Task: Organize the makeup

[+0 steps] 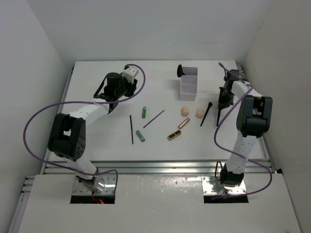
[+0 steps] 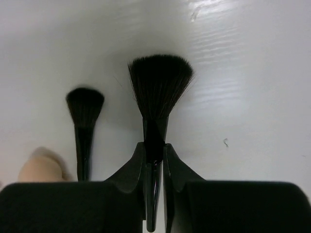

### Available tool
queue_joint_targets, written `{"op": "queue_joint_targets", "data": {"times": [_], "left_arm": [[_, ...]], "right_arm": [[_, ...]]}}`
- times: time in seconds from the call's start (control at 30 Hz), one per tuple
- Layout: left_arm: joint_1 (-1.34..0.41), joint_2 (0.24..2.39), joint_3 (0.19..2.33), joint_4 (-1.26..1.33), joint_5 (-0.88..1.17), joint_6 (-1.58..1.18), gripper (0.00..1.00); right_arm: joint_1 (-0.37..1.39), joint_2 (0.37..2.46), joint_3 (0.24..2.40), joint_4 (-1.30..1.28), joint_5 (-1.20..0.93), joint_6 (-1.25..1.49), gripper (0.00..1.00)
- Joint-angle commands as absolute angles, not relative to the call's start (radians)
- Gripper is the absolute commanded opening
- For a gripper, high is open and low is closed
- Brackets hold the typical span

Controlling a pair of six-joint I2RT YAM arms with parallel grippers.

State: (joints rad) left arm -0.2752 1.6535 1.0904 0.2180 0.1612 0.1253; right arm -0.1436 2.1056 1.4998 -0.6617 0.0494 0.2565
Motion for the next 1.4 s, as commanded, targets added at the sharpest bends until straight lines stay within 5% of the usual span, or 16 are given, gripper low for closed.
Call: {"op": "queue_joint_targets", "data": {"times": [0.0, 0.17, 0.23, 0.47, 0.73, 1.37], "left_arm": [[-0.273, 1.634, 1.089, 0.261, 0.176, 0.133, 0.46], [-0.273, 1.657, 1.098, 0.270, 0.187, 0.115, 0.45], [-0.273, 1.666, 1.098, 0.279, 0.177, 0.106, 0.45], [-0.273, 1.675, 1.098, 0.288, 0.134, 0.106, 0.45], [-0.264, 1.675, 1.078, 0.321, 0.101, 0.106, 0.43], [-0.255, 1.684, 1.078, 0.341, 0.112, 0.106, 0.43]], "right_arm": [[-0.134, 1.884, 1.488, -0.478, 0.035, 0.186, 0.00], [-0.008, 1.720, 1.471, -0.152, 0.195, 0.009, 0.00], [0.070, 1.683, 1.395, 0.166, 0.219, -0.099, 0.00], [0.210, 1.882, 1.420, 0.845, 0.107, -0.258, 0.00], [0.250, 2.082, 1.560, 0.856, 0.083, -0.155, 0.00], [0.236, 2.086, 1.333, 0.850, 0.084, 0.081, 0.00]]}}
